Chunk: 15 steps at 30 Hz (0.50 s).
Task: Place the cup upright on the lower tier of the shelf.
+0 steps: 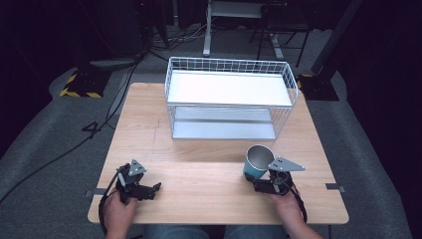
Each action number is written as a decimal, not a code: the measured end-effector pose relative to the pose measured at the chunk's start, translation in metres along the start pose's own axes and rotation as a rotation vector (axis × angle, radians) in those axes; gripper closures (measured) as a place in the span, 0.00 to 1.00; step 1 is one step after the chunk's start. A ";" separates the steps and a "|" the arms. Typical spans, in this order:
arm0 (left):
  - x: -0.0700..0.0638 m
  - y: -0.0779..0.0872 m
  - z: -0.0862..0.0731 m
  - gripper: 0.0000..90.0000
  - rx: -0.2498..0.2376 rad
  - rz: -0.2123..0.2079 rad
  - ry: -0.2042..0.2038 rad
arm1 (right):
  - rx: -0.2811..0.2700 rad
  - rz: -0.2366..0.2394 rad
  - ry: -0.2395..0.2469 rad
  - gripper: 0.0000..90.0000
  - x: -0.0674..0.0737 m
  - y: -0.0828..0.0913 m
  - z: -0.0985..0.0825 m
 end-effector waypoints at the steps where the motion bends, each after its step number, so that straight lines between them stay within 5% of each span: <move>1: 0.000 0.000 0.000 0.00 0.000 0.000 0.000 | 0.003 -0.003 0.004 0.27 -0.001 -0.004 0.004; 15: 0.000 0.000 0.000 0.00 -0.001 0.002 0.006 | 0.023 -0.025 0.043 0.27 -0.007 -0.030 0.027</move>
Point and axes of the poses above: each handheld gripper's, and its own axes: y roughly backward along the jaws, z roughly out of its top, x roughly to its left, the point moved 10 cm from there along -y, roughly forward along the jaws, and after that the axes turned 3 degrees about -z, right-handed, at the moved point
